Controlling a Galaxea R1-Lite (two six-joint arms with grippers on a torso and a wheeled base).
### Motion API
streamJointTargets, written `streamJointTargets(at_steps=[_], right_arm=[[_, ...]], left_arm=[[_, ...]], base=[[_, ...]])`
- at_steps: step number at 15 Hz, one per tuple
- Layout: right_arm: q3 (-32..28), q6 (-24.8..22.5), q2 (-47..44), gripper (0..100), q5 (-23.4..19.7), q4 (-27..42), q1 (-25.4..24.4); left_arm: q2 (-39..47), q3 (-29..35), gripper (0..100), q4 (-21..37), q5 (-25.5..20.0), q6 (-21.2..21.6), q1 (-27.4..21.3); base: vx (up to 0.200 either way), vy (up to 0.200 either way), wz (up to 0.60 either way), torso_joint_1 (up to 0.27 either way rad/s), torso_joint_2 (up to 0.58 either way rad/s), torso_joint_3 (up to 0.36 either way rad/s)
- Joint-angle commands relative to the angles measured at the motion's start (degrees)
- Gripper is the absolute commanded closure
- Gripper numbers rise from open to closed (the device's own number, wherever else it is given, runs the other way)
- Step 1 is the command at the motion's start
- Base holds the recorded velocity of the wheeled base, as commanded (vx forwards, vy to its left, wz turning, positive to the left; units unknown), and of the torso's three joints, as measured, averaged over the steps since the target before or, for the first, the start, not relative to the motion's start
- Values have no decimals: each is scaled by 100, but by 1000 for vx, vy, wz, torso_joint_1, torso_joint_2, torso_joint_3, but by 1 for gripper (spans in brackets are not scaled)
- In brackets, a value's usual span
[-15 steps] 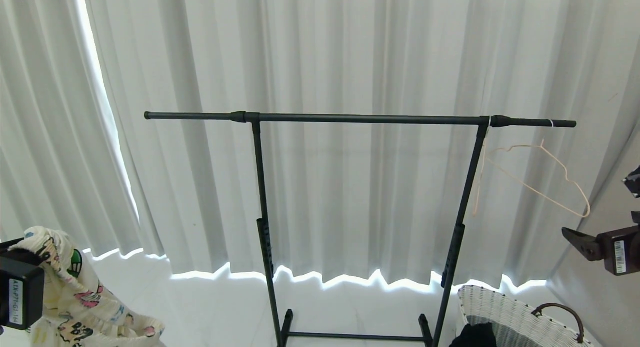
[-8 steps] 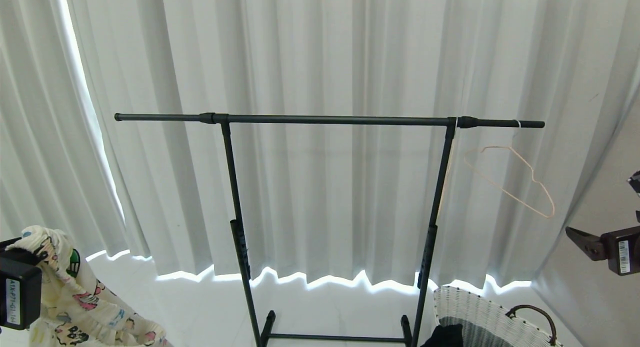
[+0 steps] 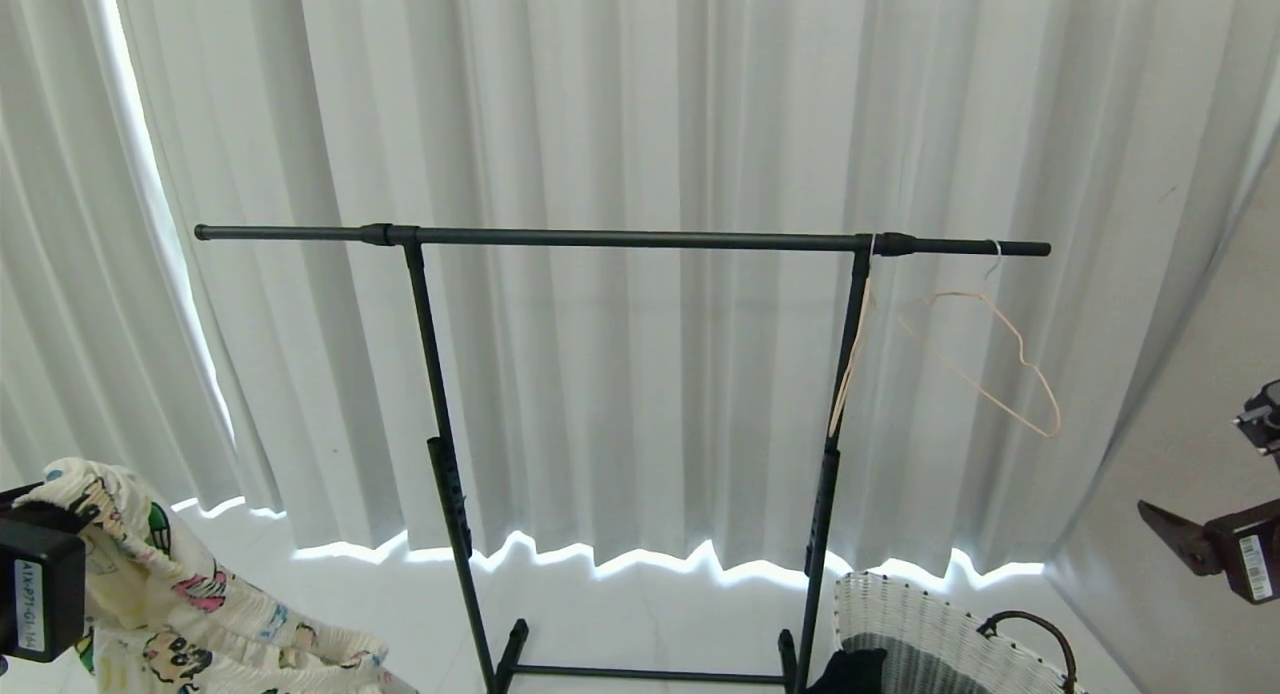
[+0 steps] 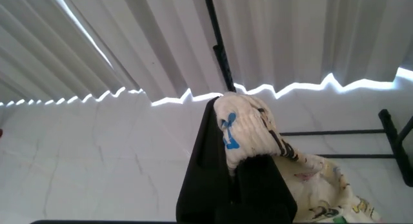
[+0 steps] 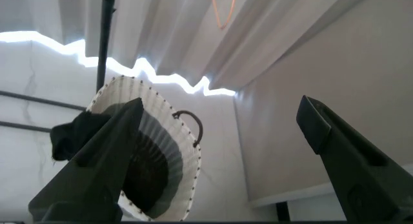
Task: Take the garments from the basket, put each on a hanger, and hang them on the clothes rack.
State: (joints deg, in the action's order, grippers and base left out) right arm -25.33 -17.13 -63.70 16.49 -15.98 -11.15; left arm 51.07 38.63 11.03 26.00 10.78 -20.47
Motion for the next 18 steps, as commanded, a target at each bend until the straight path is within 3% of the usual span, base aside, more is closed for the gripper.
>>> streamJointTargets(at_steps=[1,9,13,18], right_arm=[[99,8,41,0,3,-10,-1],[266,324,103,0,-50,-195,-10],[362,482,103,0,-6,-256,-1],[336,438,252,0,-6,-256,-1]], left_arm=[[-9,-40,100,-5,1,-5,-1],[0,4,100,-207,28,39,-1],[-53,13,100,-277,19,30,-1],[-97,4,100,-295,19,30,-10]], base=[[0,0,0,0,0,0],[0,0,0,178,-373,-197],[0,0,0,43,-84,-46],[0,-160,0,7,-6,-1]])
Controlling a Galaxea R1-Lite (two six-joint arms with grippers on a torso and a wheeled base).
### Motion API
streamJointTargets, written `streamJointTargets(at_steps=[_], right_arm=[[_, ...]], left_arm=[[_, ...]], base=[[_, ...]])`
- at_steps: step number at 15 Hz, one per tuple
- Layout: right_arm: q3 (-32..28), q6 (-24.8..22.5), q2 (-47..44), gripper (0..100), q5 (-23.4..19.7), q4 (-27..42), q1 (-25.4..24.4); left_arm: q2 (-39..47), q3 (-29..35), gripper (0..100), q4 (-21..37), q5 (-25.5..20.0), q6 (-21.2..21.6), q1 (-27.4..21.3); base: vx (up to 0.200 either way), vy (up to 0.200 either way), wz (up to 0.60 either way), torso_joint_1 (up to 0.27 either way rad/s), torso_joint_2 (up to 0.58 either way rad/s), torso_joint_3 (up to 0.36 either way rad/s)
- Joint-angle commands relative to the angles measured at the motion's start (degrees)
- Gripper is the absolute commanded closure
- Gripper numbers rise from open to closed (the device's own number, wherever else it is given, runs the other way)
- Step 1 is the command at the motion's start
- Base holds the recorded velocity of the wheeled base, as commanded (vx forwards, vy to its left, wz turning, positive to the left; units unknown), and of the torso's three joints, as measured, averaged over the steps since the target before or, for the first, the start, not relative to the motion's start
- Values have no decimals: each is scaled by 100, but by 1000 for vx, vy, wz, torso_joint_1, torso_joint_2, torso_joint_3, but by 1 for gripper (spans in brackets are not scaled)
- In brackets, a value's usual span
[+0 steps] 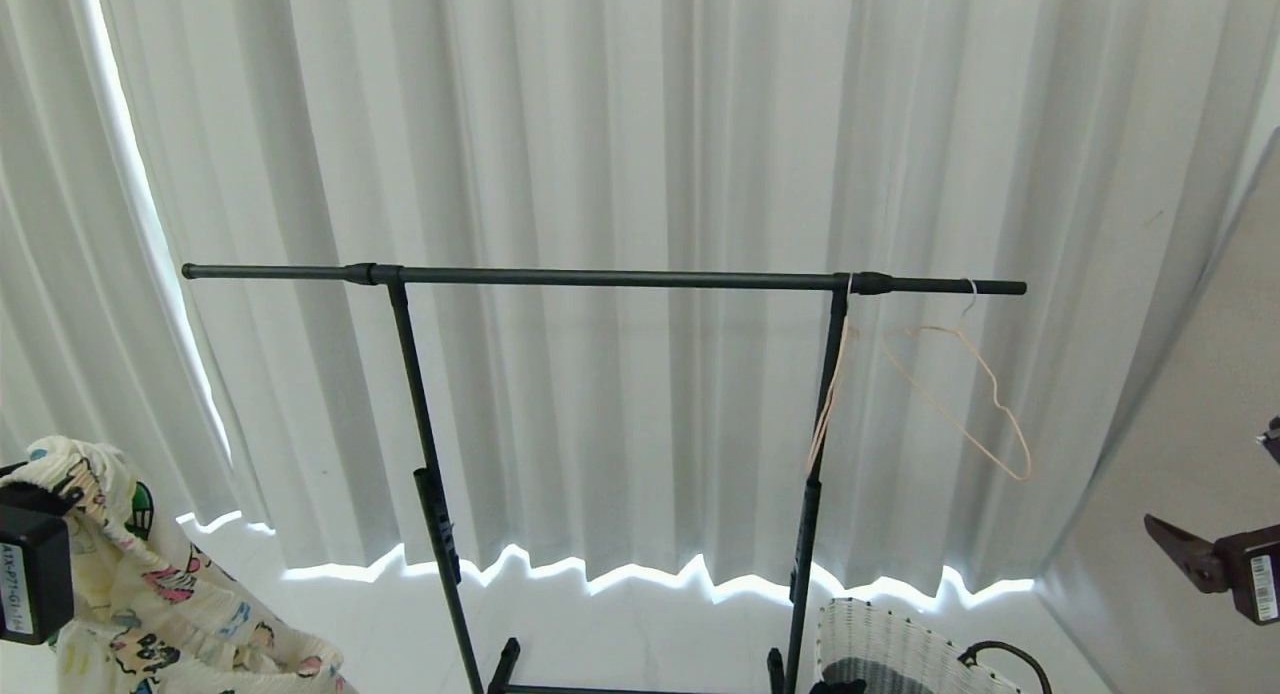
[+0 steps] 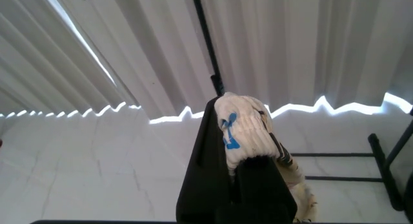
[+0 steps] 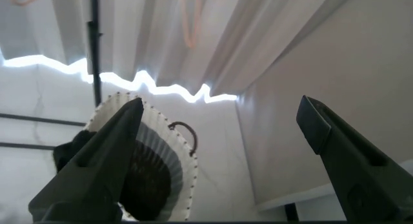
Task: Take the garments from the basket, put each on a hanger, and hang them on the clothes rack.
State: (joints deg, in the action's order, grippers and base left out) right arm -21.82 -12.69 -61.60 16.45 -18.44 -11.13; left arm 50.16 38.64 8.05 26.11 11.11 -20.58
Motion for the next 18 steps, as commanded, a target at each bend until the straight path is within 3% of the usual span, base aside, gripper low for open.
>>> streamJointTargets(at_steps=[1,5,8,14,18], right_arm=[[-24,12,43,0,-10,-10,-3],[-94,30,-54,0,-89,-10,-3],[-314,74,-221,0,-423,-10,-3],[-718,346,-678,0,-739,-10,6],[-1052,355,-1073,0,-1223,-10,375]], left_arm=[[-7,3,100,-5,8,-3,1],[-95,-6,100,-5,-1,-3,1],[-103,12,100,-5,-1,6,1],[-103,64,100,-5,-18,6,1],[-103,64,100,-5,-18,6,1]], base=[[0,0,0,0,0,0],[0,0,0,0,0,0],[0,0,0,0,0,0],[200,0,0,1,2,1],[200,0,0,6,1,4]])
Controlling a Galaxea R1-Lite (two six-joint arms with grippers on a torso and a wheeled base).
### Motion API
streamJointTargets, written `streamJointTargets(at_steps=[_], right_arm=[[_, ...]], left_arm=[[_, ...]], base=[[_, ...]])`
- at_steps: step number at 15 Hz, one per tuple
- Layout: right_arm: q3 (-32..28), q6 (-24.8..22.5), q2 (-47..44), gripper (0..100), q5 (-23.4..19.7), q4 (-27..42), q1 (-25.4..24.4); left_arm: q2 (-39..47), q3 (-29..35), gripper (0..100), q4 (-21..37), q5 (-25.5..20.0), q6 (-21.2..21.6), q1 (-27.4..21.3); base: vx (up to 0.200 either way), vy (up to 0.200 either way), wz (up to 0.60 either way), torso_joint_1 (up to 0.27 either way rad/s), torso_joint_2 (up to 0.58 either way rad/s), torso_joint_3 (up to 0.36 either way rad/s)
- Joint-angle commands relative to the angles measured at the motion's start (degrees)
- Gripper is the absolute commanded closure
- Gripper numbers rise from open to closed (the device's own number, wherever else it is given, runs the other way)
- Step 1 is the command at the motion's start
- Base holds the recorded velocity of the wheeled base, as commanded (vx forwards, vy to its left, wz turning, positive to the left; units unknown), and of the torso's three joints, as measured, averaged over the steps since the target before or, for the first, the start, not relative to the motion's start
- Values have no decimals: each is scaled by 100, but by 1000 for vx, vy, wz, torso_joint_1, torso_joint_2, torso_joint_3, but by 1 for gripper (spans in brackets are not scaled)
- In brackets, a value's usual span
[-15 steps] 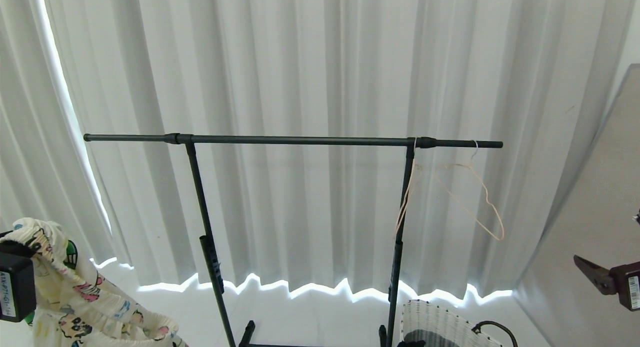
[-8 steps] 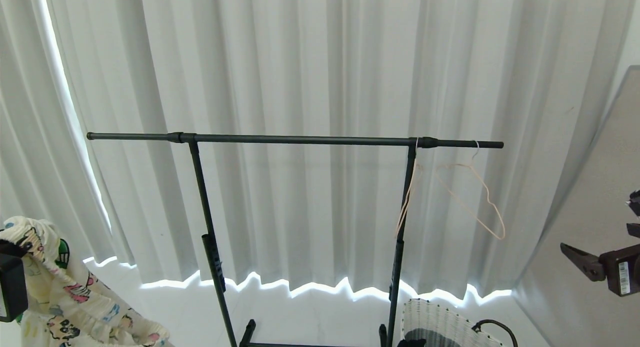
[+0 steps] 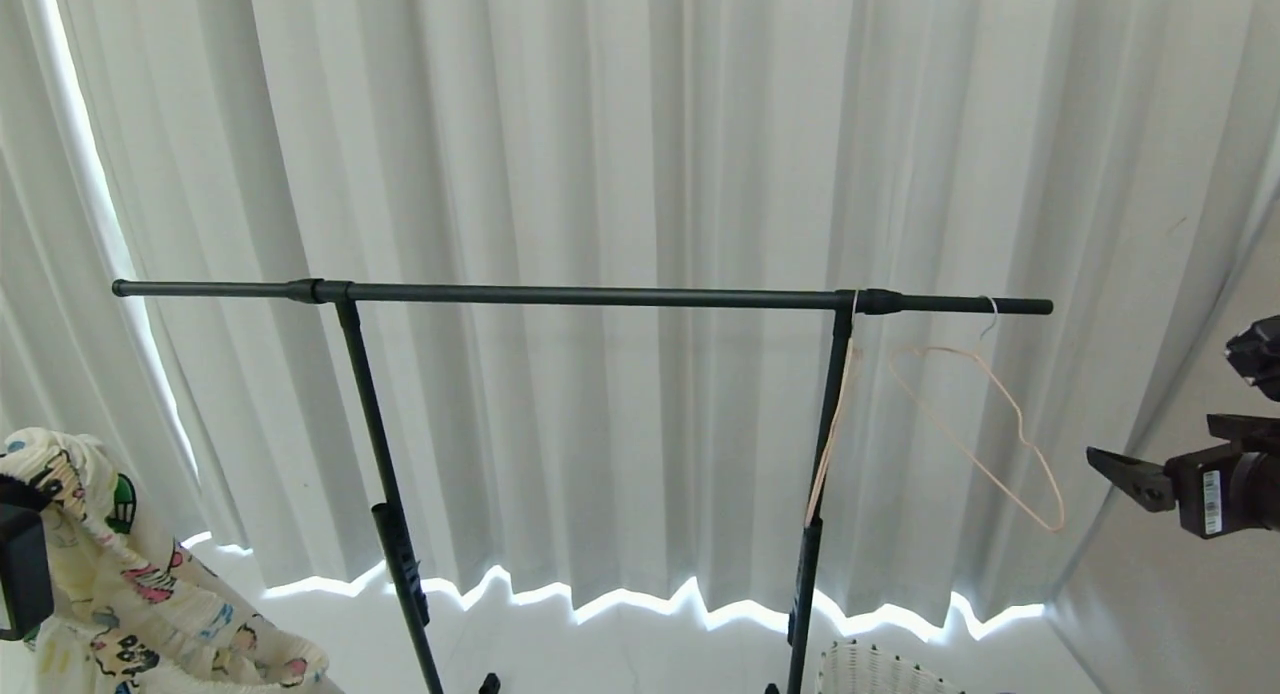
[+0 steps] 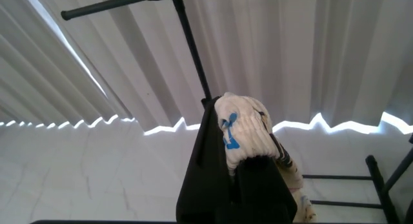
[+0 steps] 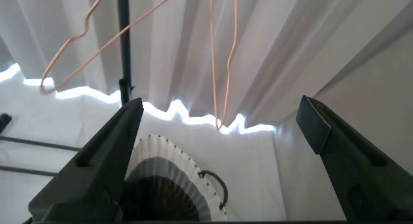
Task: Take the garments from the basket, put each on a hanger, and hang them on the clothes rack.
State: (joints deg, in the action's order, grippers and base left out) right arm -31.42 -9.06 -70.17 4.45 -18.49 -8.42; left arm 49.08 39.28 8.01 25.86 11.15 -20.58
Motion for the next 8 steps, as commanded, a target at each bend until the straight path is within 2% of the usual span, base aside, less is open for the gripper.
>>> streamJointTargets(at_steps=[1,4,8], right_arm=[[-190,80,-419,0,-102,-5,236],[-532,668,-928,0,-181,-5,306],[-796,668,-1746,0,-717,12,878]], left_arm=[[5,1,100,-1,-2,1,1],[14,1,100,-1,-2,1,1],[58,45,100,-502,-72,308,-16]], base=[[200,0,0,2,-2,-2],[200,0,0,2,1,4],[0,0,0,0,0,0]])
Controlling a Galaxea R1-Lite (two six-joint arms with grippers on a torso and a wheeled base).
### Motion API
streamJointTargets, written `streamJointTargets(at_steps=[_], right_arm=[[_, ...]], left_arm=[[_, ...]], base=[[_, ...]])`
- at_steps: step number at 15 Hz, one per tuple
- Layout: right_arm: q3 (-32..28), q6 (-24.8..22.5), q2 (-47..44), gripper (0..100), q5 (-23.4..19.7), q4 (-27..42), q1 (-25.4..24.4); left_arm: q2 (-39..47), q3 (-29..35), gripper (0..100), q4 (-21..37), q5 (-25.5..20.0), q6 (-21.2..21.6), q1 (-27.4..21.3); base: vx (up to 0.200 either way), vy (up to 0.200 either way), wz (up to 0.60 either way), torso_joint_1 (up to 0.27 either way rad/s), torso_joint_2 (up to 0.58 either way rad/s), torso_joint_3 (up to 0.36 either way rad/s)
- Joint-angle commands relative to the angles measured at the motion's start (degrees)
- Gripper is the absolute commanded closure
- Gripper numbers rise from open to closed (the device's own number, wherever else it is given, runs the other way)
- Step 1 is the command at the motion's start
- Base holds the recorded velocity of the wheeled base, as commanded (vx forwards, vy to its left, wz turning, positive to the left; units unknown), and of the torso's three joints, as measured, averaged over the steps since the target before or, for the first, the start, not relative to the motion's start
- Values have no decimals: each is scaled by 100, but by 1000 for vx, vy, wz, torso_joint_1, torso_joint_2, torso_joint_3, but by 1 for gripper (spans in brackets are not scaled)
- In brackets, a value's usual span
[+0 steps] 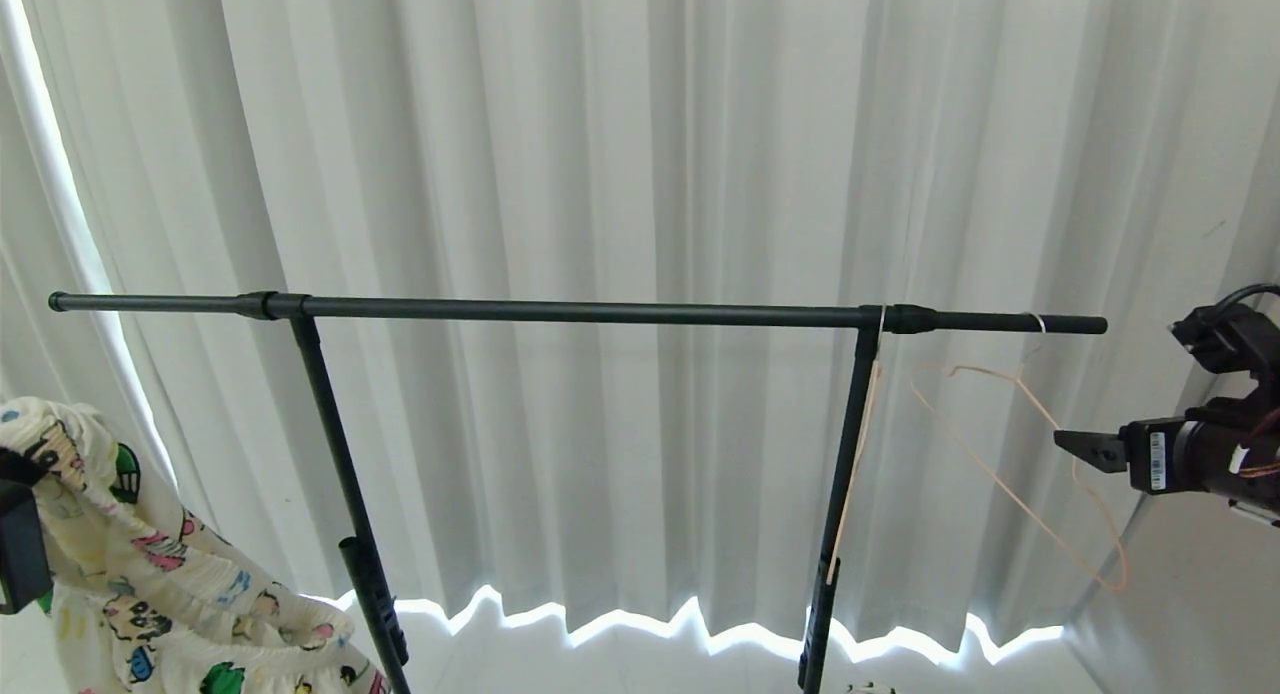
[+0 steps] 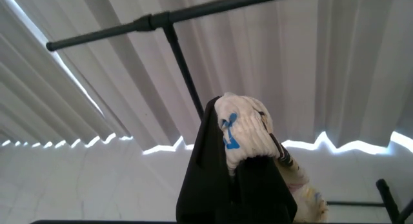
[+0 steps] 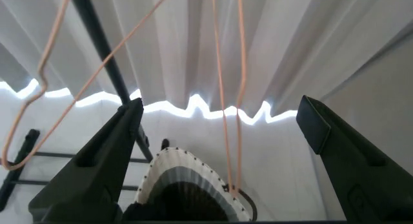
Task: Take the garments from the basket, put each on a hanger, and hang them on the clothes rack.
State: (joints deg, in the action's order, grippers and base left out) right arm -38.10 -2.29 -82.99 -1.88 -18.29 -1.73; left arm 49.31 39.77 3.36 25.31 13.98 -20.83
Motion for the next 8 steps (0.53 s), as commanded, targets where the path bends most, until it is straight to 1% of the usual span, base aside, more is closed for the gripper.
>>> streamJointTargets(at_steps=[1,3,4,6,8], right_arm=[[-233,-17,-665,0,-243,-8,340],[-471,-158,-1105,0,-551,-8,595],[-559,-360,-1342,0,-612,-8,727],[-743,-711,-1755,0,-1043,-17,982],[-919,-790,-2098,0,-1386,-17,1070]], left_arm=[[70,5,100,-90,-17,26,9],[114,93,100,-90,-17,131,9],[114,128,100,-99,-17,254,18],[96,110,100,-99,-17,386,18],[114,119,100,-99,-17,377,18]], base=[[0,0,0,0,0,0],[0,0,0,0,0,0],[0,0,0,0,0,0],[0,0,0,0,0,0],[0,0,0,0,0,0]])
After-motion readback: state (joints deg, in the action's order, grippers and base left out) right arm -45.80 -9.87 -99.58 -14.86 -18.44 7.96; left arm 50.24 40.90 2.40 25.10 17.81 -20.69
